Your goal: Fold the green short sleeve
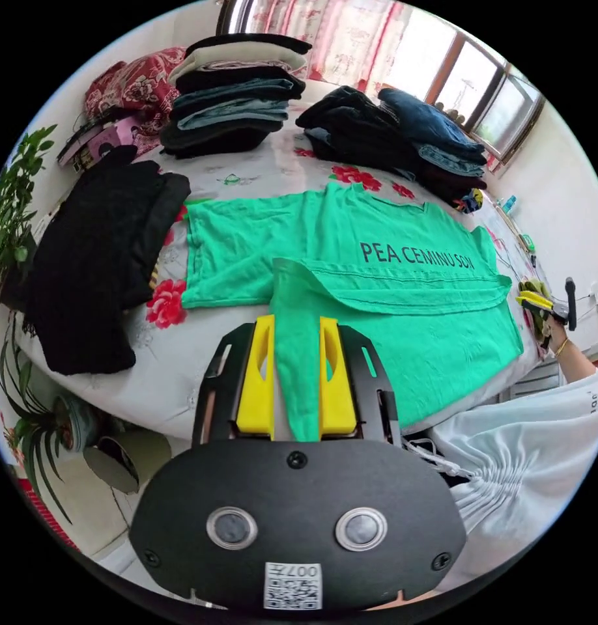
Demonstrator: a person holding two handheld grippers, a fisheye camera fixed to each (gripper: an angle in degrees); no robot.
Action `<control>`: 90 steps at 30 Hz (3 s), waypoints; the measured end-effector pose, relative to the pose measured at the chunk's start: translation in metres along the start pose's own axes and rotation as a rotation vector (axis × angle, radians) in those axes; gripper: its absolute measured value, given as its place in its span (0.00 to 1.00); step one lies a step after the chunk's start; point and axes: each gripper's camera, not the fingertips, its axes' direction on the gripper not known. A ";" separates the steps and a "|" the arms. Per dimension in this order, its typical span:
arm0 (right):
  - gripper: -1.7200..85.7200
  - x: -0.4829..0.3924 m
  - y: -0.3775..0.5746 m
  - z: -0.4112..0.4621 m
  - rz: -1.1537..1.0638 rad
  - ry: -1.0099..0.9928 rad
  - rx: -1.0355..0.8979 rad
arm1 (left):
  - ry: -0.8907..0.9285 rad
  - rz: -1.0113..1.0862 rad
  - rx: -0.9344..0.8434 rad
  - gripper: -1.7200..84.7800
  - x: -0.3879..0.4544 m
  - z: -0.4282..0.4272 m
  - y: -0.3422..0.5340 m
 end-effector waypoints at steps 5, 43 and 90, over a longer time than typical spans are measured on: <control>0.12 -0.002 -0.047 0.064 -0.082 0.093 -0.106 | 0.011 0.034 -0.085 0.12 -0.007 0.064 -0.050; 0.13 0.076 -0.008 0.141 0.343 -0.680 0.163 | 0.339 -0.232 0.334 0.01 -0.125 0.031 0.081; 0.03 0.115 0.002 0.188 0.360 -0.293 0.242 | 0.319 0.180 -0.098 0.05 0.102 0.182 0.114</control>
